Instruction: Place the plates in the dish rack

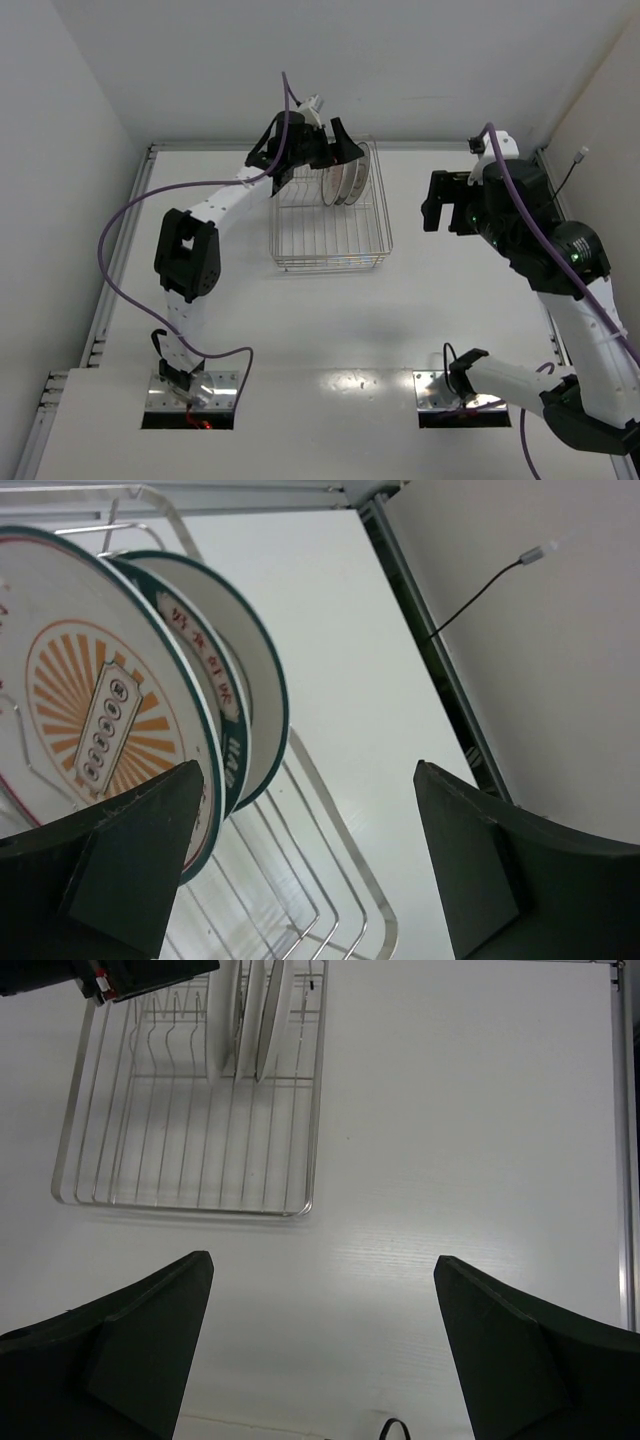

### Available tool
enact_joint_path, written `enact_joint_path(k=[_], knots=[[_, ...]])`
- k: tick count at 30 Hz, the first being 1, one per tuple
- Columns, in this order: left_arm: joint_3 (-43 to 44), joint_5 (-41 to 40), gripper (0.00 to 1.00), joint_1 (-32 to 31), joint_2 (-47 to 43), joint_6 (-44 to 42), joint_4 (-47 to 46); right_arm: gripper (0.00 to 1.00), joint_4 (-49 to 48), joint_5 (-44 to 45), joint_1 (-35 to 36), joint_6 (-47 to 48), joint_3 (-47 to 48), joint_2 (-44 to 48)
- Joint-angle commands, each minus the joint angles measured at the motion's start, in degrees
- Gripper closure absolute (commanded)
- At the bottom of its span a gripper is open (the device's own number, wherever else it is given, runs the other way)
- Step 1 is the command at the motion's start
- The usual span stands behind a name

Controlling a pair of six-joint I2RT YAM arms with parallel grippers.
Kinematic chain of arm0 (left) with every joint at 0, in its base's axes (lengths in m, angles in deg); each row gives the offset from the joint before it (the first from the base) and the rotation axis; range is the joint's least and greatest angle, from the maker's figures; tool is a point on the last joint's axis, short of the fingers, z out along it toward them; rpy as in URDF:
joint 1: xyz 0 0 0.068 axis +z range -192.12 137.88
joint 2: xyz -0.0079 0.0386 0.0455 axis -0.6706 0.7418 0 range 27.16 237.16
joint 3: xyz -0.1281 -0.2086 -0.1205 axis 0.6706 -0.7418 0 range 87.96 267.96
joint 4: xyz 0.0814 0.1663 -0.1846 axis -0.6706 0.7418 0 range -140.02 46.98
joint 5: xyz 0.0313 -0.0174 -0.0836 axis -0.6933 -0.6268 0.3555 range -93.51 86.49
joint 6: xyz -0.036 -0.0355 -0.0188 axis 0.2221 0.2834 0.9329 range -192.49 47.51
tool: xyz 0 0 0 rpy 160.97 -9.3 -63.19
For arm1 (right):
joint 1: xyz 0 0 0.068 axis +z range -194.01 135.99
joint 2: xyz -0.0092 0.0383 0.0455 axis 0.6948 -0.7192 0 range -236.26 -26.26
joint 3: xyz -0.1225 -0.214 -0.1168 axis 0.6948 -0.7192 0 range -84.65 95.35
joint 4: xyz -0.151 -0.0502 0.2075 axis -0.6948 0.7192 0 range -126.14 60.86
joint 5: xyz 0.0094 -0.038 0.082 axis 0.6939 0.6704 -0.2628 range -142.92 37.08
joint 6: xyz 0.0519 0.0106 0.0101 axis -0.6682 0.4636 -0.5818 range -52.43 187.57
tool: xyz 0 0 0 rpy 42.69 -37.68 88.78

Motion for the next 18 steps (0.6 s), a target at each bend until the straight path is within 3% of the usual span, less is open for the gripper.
enact_joint_path(k=[1,5,10,12,13,18], knots=[[2.05,-0.32,0.15,0.27,-1.18,-3.93,4.28,0.10,-2.17,-0.21,-0.21,-0.75,-0.22,1.03],[1.10,-4.43,0.13,0.27,-4.34,-7.89,10.17,0.10,-2.17,1.19,-0.21,-1.36,-0.22,0.50],[-10.31,-9.89,0.10,0.27,-16.09,-7.47,9.49,0.06,-0.50,4.53,-0.21,-3.38,-0.22,-1.60],[-15.85,-11.47,0.00,-0.25,-20.94,-6.67,5.71,0.04,-0.50,4.54,-0.21,-3.38,0.30,-2.31],[-21.10,-12.26,0.00,-1.04,-25.49,-6.67,4.66,0.00,-1.11,2.36,-0.21,-2.25,0.30,-2.92],[-32.46,-20.34,0.00,-4.47,-35.98,-7.45,7.45,0.00,-7.87,-9.25,-0.21,0.92,-1.45,-5.03]])
